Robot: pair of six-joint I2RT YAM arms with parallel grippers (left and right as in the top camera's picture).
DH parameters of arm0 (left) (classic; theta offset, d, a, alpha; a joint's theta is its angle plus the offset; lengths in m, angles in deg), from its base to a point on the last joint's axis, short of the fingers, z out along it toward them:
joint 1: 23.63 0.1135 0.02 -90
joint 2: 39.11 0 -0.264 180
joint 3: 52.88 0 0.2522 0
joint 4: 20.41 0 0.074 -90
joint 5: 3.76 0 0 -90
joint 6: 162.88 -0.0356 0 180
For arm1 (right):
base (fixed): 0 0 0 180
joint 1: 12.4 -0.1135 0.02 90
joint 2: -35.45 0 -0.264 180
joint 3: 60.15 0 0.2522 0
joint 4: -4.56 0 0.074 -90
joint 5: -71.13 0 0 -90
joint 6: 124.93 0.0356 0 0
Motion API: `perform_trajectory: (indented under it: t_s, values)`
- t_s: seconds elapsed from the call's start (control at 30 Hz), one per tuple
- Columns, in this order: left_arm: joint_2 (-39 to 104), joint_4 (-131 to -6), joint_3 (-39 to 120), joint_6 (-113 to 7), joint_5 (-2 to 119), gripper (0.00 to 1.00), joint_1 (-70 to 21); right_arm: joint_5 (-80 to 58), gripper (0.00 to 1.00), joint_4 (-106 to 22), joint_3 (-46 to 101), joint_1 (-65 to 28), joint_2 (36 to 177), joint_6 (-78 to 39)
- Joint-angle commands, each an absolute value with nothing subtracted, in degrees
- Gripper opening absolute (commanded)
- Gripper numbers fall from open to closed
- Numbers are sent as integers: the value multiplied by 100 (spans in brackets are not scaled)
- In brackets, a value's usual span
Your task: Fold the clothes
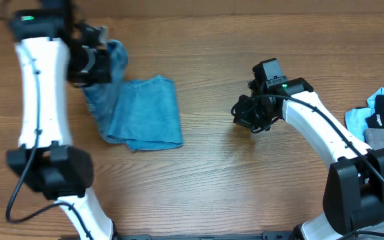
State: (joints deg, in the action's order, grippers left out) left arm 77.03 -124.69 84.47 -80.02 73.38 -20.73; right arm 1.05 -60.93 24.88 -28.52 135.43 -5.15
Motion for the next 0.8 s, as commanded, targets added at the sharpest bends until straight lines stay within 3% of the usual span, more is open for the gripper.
perform_trajectory:
  t_s: [0.0, 0.17, 0.33, 0.37, 0.43, 0.6, 0.77]
  values:
    - [8116, -12388, 8191, -7350, 7896, 5, -2546, 46, 9, -6088, 2558, -2841, 13522, -513]
    - [8612, -12290, 8185, -7009, 7430, 4, -3105, 44, 9, -6040, 2558, -2841, 13522, -510]
    - [9055, -12222, 8185, -6714, 7441, 10, -3643, 44, 9, -6033, 2558, -2841, 13522, -513]
    - [9136, -12257, 8185, -6668, 7439, 14, -3721, 44, 9, -6036, 2558, -2841, 13522, -513]
    - [9272, -12344, 8185, -6548, 7443, 31, -3853, 44, 9, -6042, 2558, -2841, 13522, -513]
    - [9344, -12432, 8189, -6292, 7391, 47, -3975, 44, 10, -6044, 2558, -2841, 13522, -513]
    - [9171, -12862, 8515, -6323, 7155, 34, -3883, 164, 15, -6014, 2558, -2848, 13522, -899]
